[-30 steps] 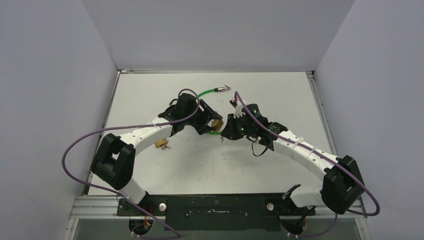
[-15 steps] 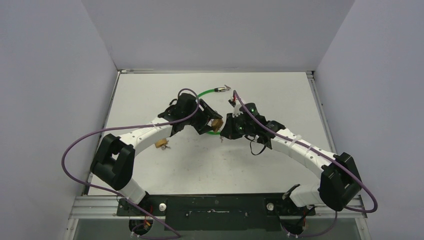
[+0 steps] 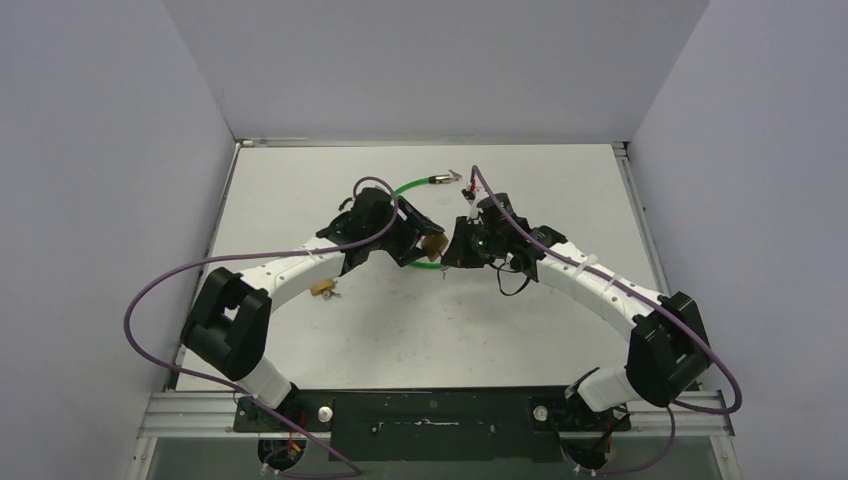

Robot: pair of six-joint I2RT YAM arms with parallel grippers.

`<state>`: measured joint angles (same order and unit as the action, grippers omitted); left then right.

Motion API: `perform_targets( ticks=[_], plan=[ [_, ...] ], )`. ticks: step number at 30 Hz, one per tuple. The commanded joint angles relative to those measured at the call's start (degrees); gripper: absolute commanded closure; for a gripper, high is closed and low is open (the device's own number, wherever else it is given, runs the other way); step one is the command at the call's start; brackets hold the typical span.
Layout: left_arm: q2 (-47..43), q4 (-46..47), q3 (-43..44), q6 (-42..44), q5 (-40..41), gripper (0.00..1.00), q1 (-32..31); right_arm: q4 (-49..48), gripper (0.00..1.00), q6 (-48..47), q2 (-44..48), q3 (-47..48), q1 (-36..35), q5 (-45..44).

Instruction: Unlock with the key

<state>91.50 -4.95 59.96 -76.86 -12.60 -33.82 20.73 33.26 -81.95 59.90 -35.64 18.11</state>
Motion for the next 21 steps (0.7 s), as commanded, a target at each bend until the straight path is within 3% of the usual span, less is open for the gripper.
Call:
perform_targets(
  ticks=[1, 15, 21],
  plan=[
    [-4.1, 7.2, 0.9, -1.3, -4.9, 0.87, -1.4, -1.5, 1.0, 2.4, -1.9, 4.2, 3.0, 0.4],
    [-4.2, 7.3, 1.9, -0.6, -7.6, 0.91, -1.2, 1.7, 1.0, -8.0, -4.5, 8.0, 5.8, 9.1],
    [-3.7, 7.8, 2.1, -0.4, -9.0, 0.91, -1.2, 3.2, 1.0, -5.9, -5.3, 9.3, 8.5, 11.3]
  ],
)
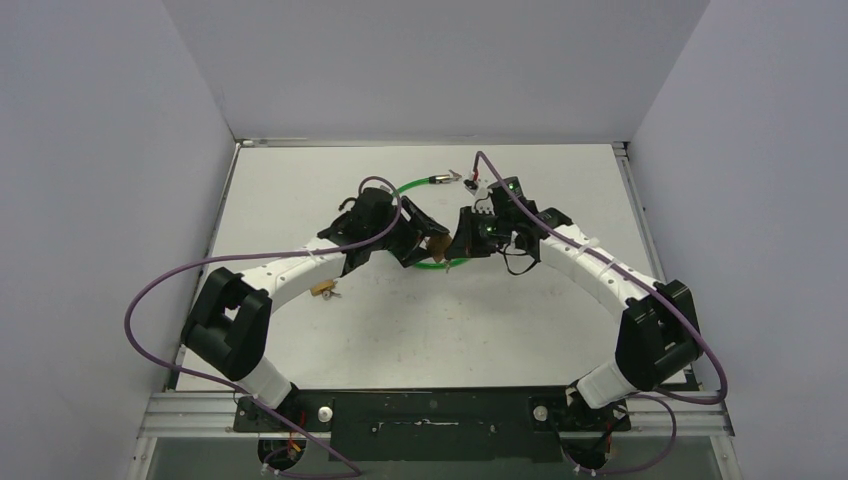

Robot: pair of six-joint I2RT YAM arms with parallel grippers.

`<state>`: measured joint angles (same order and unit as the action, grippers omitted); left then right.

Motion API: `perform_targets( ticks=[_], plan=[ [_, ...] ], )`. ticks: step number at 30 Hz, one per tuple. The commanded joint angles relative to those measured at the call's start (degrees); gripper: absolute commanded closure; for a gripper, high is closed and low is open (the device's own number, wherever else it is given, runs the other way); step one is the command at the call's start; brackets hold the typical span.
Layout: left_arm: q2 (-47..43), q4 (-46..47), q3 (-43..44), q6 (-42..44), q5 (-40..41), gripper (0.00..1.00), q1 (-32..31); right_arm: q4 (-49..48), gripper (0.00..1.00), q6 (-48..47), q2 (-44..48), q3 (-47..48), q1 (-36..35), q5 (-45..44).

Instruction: Unlock with the key

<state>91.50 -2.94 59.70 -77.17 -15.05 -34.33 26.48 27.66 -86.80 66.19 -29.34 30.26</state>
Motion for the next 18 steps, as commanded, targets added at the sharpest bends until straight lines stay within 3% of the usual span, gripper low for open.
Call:
perform_targets(
  ticks=[1, 10, 18],
  plan=[
    [-3.6, 6.0, 2.4, -0.1, -6.8, 0.91, -0.7, -2.2, 1.0, 0.3, -0.9, 3.5, 2.2, -0.4],
    [-3.9, 10.4, 1.3, -4.1, -7.9, 0.93, -0.7, -6.4, 1.0, 4.1, -1.0, 2.2, 1.8, -2.9],
    [-5.6, 20.2, -2.2, -9.7, -8.5, 0.95, -0.6, -23.2, 1.0, 18.9, 3.9, -6.7, 4.3, 6.2]
  ],
)
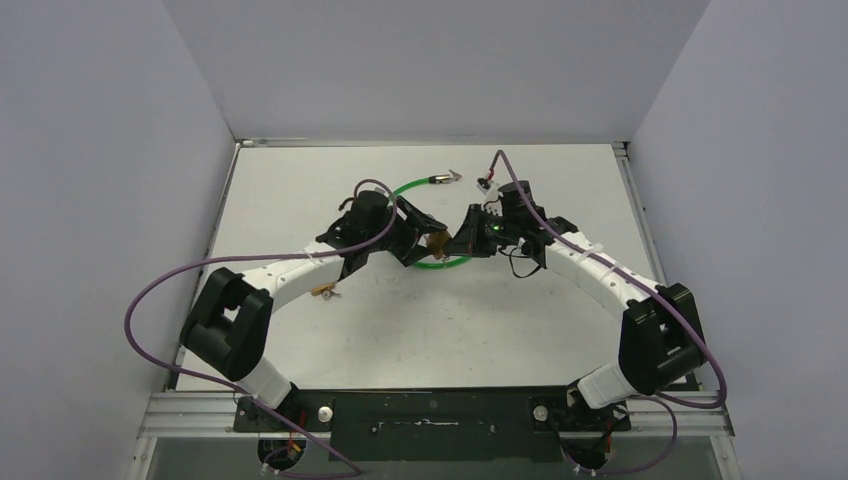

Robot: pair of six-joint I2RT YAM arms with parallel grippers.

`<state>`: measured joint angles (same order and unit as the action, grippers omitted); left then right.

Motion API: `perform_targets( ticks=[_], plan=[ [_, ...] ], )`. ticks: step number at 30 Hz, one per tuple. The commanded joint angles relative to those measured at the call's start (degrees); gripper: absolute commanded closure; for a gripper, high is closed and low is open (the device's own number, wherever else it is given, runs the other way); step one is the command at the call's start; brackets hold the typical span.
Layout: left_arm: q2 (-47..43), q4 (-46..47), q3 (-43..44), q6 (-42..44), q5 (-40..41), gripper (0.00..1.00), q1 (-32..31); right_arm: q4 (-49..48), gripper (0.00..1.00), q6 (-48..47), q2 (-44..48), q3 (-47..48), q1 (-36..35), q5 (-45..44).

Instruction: Unlock with the key

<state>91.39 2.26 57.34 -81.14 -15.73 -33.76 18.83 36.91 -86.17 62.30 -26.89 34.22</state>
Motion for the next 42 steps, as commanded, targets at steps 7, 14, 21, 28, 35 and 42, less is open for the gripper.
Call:
perform_targets(
  ticks=[7, 14, 21, 28, 35, 42],
  plan=[
    [-6.2, 20.4, -1.3, -7.1, -8.4, 0.95, -0.7, -27.0, 1.0, 21.5, 5.2, -7.8, 3.7, 10.8],
    [-6.9, 29.8, -3.7, -11.2, -7.7, 0.96, -0.5, -38.7, 1.0, 34.8, 6.9, -13.5, 4.7, 14.2],
    [-7.9, 25.0, -1.5, -8.4, -6.4, 0.97, -0.3, -22.2, 0.99, 16.9, 8.0, -7.0, 4.1, 8.7],
    [-10.0, 8.2, 2.3, 0.3, 2.8, 0.98, 0.1, -8.8, 0.45, -1.5, 14.2, -4.2, 1.1, -5.0],
    [-10.4, 5.6, 3.7, 1.0, 5.3, 0.98, 0.2, -8.3, 0.5, -5.0, 14.7, -4.6, -3.6, -9.3],
    [-10.6, 5.5, 3.7, 0.8, 4.5, 0.98, 0.3, -9.0, 0.65, -5.1, 12.2, -3.6, -4.8, -10.4]
  ],
)
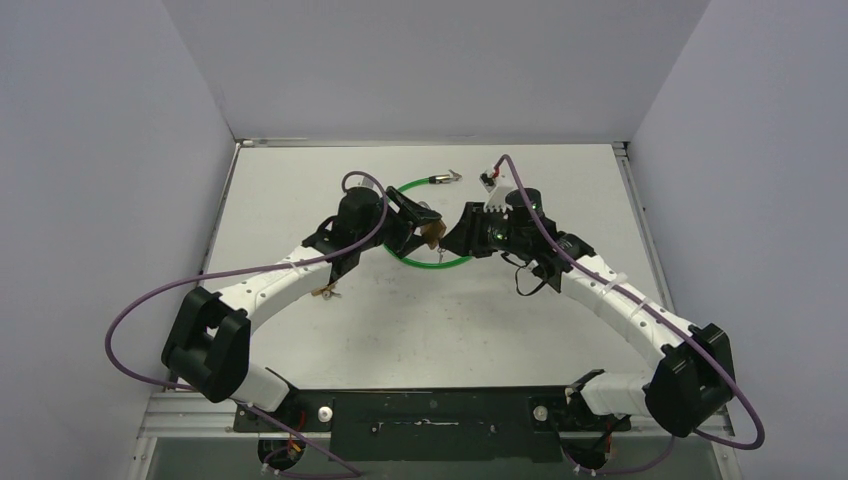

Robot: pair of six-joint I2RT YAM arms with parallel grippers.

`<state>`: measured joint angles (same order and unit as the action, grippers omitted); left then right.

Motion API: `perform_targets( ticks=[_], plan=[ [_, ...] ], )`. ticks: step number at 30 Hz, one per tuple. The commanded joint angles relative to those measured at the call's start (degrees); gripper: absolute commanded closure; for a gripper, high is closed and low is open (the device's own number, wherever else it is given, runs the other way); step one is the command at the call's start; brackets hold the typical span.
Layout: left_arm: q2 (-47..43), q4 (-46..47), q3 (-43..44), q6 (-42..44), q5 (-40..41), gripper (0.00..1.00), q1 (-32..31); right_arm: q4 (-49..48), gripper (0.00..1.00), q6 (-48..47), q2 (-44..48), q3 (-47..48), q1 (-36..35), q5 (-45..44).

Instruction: Unlock with the key

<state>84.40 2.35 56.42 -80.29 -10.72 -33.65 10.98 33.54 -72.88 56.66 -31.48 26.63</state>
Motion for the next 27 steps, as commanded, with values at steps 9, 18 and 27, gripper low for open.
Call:
perform_targets(
  ticks=[9, 18, 27],
  plan=[
    [-3.9, 6.6, 4.4, -1.1, -1.2, 0.98, 0.2, -1.2, 0.77, -1.9, -3.0, 2.9, -0.6, -2.8],
    [-4.2, 8.0, 3.7, -2.9, -2.7, 0.99, 0.2, -5.5, 0.94, 0.3, -5.2, 2.8, -0.6, 0.2],
    [-5.6, 8.4, 1.0, -4.1, -2.7, 1.0, 0.1, -13.4, 1.0, 8.9, -7.6, 3.7, 0.4, 4.7]
  ],
)
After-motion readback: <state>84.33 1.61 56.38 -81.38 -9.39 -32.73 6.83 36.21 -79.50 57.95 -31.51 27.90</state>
